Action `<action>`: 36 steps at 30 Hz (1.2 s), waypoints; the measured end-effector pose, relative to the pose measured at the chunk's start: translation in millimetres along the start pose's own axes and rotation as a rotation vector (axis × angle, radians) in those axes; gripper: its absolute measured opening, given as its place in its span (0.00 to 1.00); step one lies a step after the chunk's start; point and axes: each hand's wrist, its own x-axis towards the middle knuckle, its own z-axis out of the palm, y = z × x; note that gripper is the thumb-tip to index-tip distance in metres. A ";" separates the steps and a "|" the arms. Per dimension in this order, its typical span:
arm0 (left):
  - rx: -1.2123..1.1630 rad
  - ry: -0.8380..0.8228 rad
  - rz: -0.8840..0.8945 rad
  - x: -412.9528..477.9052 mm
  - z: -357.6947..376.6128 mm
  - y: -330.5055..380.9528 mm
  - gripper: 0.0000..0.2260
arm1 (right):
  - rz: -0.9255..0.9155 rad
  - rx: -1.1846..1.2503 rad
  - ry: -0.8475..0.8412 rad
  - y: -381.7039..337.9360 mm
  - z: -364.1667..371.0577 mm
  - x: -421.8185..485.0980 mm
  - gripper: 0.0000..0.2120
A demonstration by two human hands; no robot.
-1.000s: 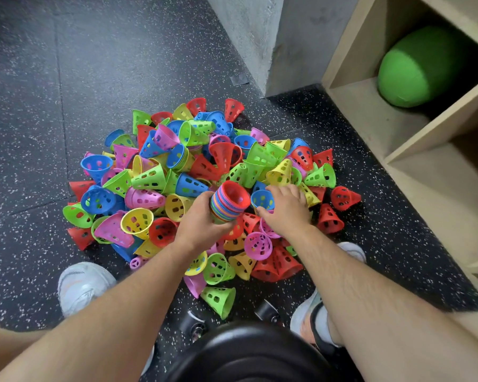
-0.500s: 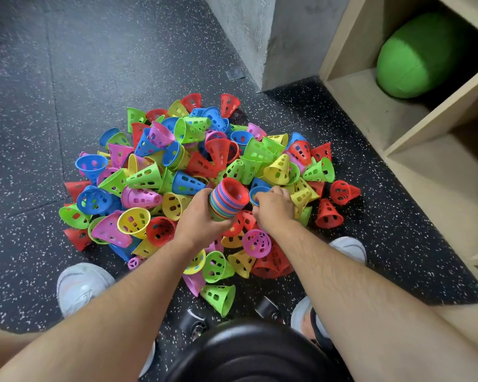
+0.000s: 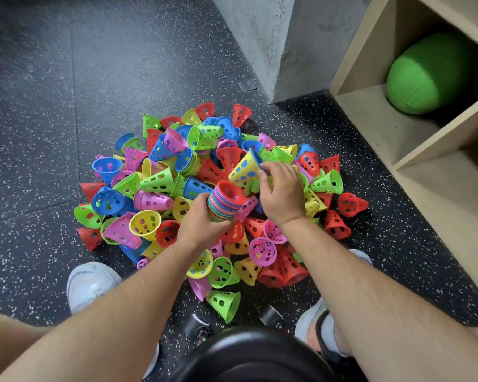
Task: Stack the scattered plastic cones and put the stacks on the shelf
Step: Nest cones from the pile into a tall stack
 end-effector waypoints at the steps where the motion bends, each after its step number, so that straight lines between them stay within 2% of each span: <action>1: 0.000 0.005 -0.003 0.1 -0.7 0.1 0.27 | -0.044 -0.006 0.020 -3.5 -0.6 1.6 0.06; 3: 0.002 0.008 -0.001 0.0 -1.9 -0.3 0.27 | -0.134 -0.007 0.028 -7.4 -1.0 3.1 0.06; 6: -0.011 0.008 0.008 -0.6 -3.0 -0.8 0.27 | -0.236 0.070 -0.126 -7.6 -0.9 -2.6 0.08; 9: 0.009 -0.010 0.034 -1.0 -4.5 -1.5 0.28 | -0.126 0.088 -0.200 4.3 -5.3 -16.4 0.11; 11: 0.036 -0.036 0.055 -1.9 -5.4 -2.2 0.27 | -0.024 0.000 -0.286 20.7 -13.0 -27.6 0.13; 13: 0.077 -0.067 0.086 -4.0 -4.8 -2.7 0.28 | 0.019 -0.157 -0.488 39.1 -21.9 -41.3 0.18; 17: 0.138 -0.120 0.161 -10.9 1.0 -3.4 0.30 | -0.005 -0.403 -0.851 60.9 -33.1 -68.5 0.37; 21: 0.152 -0.146 0.211 -15.6 6.4 -3.7 0.28 | -0.085 -0.547 -0.973 62.1 -26.1 -72.1 0.44; 25: 0.153 -0.170 0.243 -17.1 8.9 -6.7 0.25 | -0.113 -0.632 -0.983 54.8 -13.8 -66.1 0.43; 29: 0.161 -0.176 0.233 -14.9 8.8 -9.8 0.25 | -0.131 -0.607 -0.906 55.9 -8.4 -59.4 0.39; 32: 0.154 -0.163 0.212 -14.9 8.4 -12.9 0.27 | -0.079 -0.467 -0.749 56.4 -13.2 -53.2 0.37; 36: 0.114 -0.134 0.154 -14.5 5.5 -14.0 0.30 | 0.091 -0.206 -0.408 47.4 -20.4 -35.5 0.33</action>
